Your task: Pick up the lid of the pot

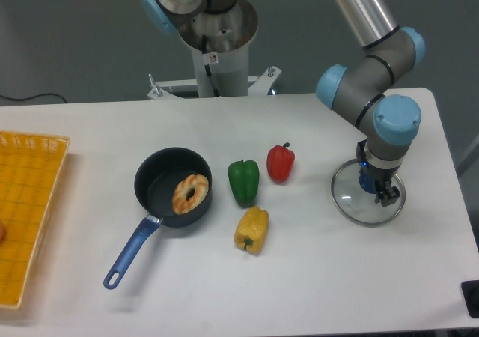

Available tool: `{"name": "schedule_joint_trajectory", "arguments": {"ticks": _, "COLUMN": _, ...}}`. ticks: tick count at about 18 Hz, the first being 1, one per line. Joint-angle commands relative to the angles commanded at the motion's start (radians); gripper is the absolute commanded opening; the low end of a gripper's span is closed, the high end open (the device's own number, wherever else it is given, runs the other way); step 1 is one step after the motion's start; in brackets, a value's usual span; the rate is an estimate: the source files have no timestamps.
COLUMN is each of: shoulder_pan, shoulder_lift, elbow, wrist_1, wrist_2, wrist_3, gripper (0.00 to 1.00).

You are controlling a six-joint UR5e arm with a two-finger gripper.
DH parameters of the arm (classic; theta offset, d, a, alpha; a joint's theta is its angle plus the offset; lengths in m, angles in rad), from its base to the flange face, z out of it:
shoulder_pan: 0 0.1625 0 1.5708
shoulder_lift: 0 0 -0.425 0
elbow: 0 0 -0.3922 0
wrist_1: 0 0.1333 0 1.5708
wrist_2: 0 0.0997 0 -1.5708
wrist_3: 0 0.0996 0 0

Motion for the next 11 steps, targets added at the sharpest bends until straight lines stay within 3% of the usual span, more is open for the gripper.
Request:
{"name": "schedule_joint_trajectory", "arguments": {"ticks": 5, "shoulder_pan": 0.002, "shoulder_lift": 0.003, "elbow": -0.003, "wrist_1": 0.000, "wrist_2": 0.000, "wrist_3": 0.000, "gripper": 0.81}}
{"name": "schedule_joint_trajectory", "arguments": {"ticks": 11, "shoulder_pan": 0.002, "shoulder_lift": 0.005, "elbow": -0.003, "wrist_1": 0.000, "wrist_2": 0.000, "wrist_3": 0.000, "gripper": 0.70}}
